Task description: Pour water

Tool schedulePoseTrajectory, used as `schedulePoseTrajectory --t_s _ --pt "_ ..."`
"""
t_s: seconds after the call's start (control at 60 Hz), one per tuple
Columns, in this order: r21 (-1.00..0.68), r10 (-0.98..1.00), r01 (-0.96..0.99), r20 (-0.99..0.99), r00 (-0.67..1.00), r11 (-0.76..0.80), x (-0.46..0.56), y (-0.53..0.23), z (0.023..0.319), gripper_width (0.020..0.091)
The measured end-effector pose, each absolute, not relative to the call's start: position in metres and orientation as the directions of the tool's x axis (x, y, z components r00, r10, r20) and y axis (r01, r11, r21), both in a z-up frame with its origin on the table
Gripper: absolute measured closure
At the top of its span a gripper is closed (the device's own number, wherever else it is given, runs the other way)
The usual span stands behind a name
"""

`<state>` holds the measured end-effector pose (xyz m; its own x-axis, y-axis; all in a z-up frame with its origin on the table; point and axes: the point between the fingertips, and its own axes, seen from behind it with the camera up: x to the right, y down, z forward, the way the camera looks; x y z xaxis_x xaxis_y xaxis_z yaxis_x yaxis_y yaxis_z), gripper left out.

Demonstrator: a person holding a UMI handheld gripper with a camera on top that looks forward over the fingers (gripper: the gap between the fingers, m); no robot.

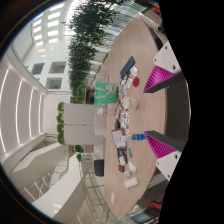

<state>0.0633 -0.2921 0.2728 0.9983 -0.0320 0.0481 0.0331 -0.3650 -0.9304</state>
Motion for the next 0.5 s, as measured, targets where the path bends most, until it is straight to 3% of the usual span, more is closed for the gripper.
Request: schedulePoseTrajectory --t_s 0.067,0.333,0.5 --pt "-0.942 0.002 0.034 0.035 0.999 -0.333 0.075 -0.278 0.261 0.0265" --pt "-0.963 0.107 -0.004 -0.034 0.994 -0.269 -0.047 -0.161 0.148 0.0271" --pt "-0.972 0.096 0.024 0.001 0.995 -0.232 -0.075 -0.065 0.108 0.0276"
